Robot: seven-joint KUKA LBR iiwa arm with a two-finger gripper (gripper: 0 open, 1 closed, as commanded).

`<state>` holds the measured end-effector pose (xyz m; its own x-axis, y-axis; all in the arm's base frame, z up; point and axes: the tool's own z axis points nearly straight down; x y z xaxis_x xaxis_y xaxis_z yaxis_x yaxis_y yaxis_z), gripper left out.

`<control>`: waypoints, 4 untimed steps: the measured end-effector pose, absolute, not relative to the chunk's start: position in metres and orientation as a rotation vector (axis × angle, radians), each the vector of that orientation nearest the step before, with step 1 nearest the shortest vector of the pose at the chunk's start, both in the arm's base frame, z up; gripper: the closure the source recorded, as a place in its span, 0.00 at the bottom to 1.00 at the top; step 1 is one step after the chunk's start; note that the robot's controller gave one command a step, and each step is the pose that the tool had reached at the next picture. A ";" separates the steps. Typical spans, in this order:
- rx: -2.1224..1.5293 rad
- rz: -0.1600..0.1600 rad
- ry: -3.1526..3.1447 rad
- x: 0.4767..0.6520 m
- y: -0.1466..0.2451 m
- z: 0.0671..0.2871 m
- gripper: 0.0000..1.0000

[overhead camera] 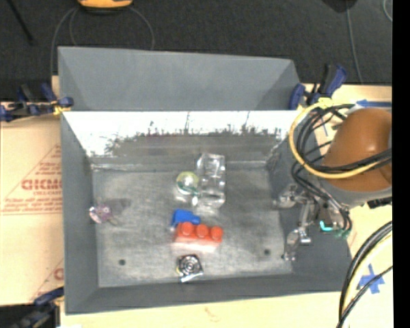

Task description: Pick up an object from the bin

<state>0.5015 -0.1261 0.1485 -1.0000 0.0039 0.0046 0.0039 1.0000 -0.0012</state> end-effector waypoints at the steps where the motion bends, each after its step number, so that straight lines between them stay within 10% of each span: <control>1: 0.205 -0.003 -3.137 0.507 -0.011 0.158 0.00; 2: 0.385 0.004 -3.128 0.509 0.051 0.088 0.00; 3: 0.394 0.004 -3.123 0.508 0.052 0.086 1.00; 4: 0.358 0.003 -3.131 0.497 0.058 0.193 1.00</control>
Offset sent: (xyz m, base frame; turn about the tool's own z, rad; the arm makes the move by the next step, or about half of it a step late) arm 0.0043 0.1111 0.0093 -0.1260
